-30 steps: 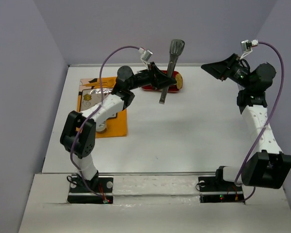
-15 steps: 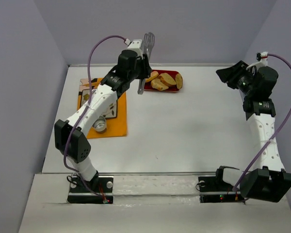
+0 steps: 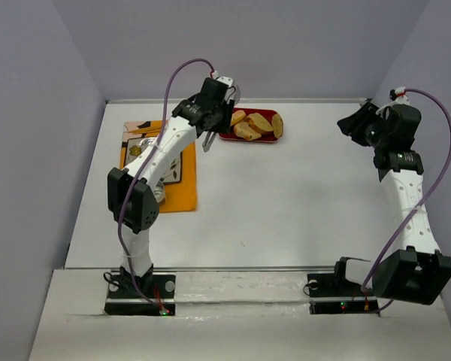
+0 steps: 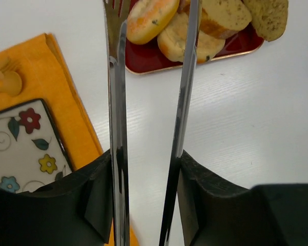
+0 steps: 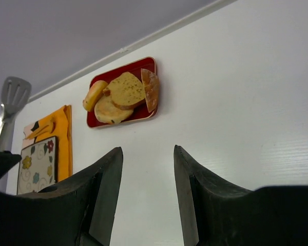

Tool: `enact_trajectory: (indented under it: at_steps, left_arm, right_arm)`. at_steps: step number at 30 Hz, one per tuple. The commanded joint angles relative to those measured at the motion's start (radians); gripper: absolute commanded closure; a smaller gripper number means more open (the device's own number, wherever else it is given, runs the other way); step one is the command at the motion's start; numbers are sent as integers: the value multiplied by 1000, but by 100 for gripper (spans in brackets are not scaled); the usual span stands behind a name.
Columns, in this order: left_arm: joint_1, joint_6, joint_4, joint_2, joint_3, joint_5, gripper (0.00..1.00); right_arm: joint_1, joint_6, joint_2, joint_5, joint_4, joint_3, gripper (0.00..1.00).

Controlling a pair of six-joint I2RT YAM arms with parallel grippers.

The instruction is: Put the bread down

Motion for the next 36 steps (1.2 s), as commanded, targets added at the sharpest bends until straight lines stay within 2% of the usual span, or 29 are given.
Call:
enact_trajectory:
  at_steps: [1, 5, 7, 11, 16, 24, 32, 36]
  left_arm:
    - [-4, 125, -66, 15, 146, 7, 43]
    - [-2, 215, -85, 64, 213, 30, 32]
    - [-2, 290, -112, 99, 255, 60, 32]
    - [-2, 384, -146, 153, 302, -10, 32]
    - [-1, 477, -146, 179, 299, -30, 37]
    - [-2, 571, -132, 248, 292, -131, 37]
    - [-2, 643, -114, 296, 305, -47, 38]
    - [-1, 649, -97, 314, 315, -62, 37]
  right_arm:
    - [-4, -29, 0, 16, 7, 11, 50]
    - [-4, -31, 5, 16, 5, 9, 50]
    - [-4, -32, 3, 12, 4, 9, 50]
    - [-4, -35, 5, 9, 2, 9, 50]
    - [-4, -34, 9, 10, 1, 9, 50]
    - [-4, -32, 23, 9, 1, 6, 50]
    - [-4, -34, 32, 13, -4, 8, 50]
    - [-4, -34, 34, 15, -5, 8, 50]
